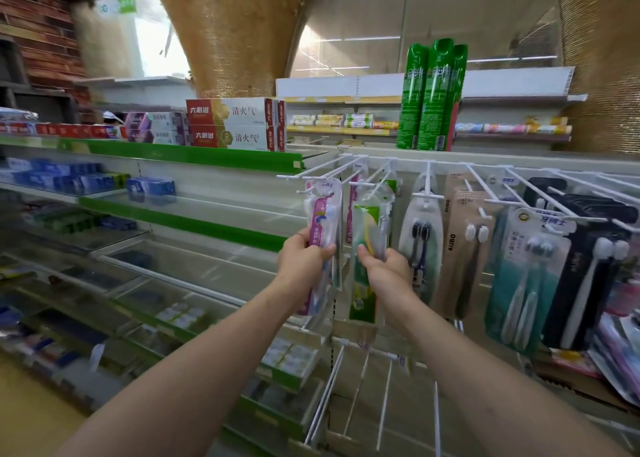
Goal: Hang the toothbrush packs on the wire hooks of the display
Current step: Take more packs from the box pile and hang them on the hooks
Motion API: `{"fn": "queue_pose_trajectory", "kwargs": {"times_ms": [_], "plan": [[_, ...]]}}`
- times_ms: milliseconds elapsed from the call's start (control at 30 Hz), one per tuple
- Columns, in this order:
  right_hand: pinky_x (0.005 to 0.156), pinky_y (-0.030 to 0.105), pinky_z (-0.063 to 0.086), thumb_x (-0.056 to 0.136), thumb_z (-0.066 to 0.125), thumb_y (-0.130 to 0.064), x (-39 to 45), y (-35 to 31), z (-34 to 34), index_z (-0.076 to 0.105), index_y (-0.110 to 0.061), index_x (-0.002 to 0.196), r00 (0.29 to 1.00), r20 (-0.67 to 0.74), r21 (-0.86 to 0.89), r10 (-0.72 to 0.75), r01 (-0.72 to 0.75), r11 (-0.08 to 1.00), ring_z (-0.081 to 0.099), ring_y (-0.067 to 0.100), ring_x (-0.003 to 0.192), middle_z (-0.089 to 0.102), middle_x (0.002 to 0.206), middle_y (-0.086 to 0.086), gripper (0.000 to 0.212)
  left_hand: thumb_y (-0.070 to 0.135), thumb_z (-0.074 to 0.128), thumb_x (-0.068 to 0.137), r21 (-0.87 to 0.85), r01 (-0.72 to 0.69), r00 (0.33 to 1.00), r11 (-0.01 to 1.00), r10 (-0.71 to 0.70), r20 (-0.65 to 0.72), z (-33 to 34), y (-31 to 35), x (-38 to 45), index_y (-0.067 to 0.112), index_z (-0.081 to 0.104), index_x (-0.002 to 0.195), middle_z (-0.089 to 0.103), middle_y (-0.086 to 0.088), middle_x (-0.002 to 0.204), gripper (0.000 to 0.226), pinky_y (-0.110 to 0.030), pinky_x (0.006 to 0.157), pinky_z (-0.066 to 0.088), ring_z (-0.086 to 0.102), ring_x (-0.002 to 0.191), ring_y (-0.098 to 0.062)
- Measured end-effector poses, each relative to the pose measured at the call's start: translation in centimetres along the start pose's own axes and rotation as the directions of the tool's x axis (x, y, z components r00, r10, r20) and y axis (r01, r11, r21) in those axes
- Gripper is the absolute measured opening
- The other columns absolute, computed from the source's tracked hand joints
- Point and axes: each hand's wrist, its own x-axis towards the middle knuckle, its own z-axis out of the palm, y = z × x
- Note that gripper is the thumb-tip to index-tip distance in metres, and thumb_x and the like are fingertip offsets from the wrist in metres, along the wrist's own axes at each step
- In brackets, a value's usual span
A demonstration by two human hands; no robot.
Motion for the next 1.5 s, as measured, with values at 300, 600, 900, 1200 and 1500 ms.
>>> {"fn": "queue_pose_trajectory", "kwargs": {"times_ms": [300, 600, 900, 1200, 1500], "plan": [[0.094, 0.044, 0.054, 0.096, 0.065, -0.042, -0.4, -0.3, 0.4, 0.062, -0.025, 0.095, 0.997, -0.069, -0.027, -0.027, 0.025, 0.999, 0.067, 0.016, 0.091, 0.071, 0.096, -0.002, 0.017, 0.0, 0.064, 0.096, -0.062, -0.05, 0.991, 0.997, 0.057, 0.12, 0.0, -1.1, 2.1, 0.018, 0.07, 0.123, 0.078, 0.0, 0.109, 0.033, -0.05, 0.099, 0.057, 0.073, 0.107, -0.021], [0.095, 0.046, 0.055, 0.093, 0.068, -0.043, -1.2, -0.8, 1.7, 0.068, -0.023, 0.101, 0.984, -0.181, -0.019, 0.007, -0.011, 1.0, 0.07, 0.02, 0.094, 0.074, 0.098, -0.001, 0.021, 0.002, 0.068, 0.094, -0.025, -0.164, 0.961, 0.986, 0.165, 0.22, -1.1, -1.7, 3.3, 0.027, 0.065, 0.117, 0.075, 0.001, 0.11, 0.034, -0.041, 0.097, 0.059, 0.071, 0.104, -0.015], [0.095, 0.047, 0.055, 0.092, 0.068, -0.044, -1.5, -1.0, 2.6, 0.07, -0.023, 0.101, 0.973, -0.229, 0.004, 0.028, -0.028, 1.0, 0.071, 0.021, 0.096, 0.075, 0.098, -0.002, 0.023, 0.006, 0.065, 0.096, -0.089, -0.149, 0.966, 0.985, 0.164, 0.201, -1.4, -2.1, 3.7, 0.029, 0.063, 0.126, 0.073, 0.005, 0.111, 0.038, -0.03, 0.085, 0.058, 0.069, 0.102, -0.012], [0.098, 0.049, 0.052, 0.089, 0.065, -0.052, -1.4, -1.2, 3.1, 0.066, -0.025, 0.106, 0.967, -0.252, -0.037, 0.049, -0.06, 0.998, 0.068, 0.023, 0.098, 0.073, 0.101, 0.0, 0.032, 0.016, 0.066, 0.097, 0.032, -0.087, 0.973, 0.996, 0.078, 0.219, -0.9, -2.3, 5.6, 0.027, 0.062, 0.125, 0.071, 0.0, 0.115, 0.03, -0.044, 0.1, 0.055, 0.067, 0.106, -0.019], [0.095, 0.044, 0.051, 0.092, 0.066, -0.049, -2.1, -0.7, 2.2, 0.061, -0.026, 0.109, 0.959, -0.281, -0.146, 0.035, -0.079, 0.986, 0.064, 0.021, 0.102, 0.068, 0.107, -0.003, 0.029, 0.055, 0.072, 0.088, 0.476, -0.155, 0.987, 0.866, 0.158, 0.033, -1.9, -2.9, 5.7, 0.023, 0.056, 0.117, 0.065, 0.0, 0.1, 0.046, -0.042, 0.091, 0.054, 0.064, 0.098, -0.026]]}}
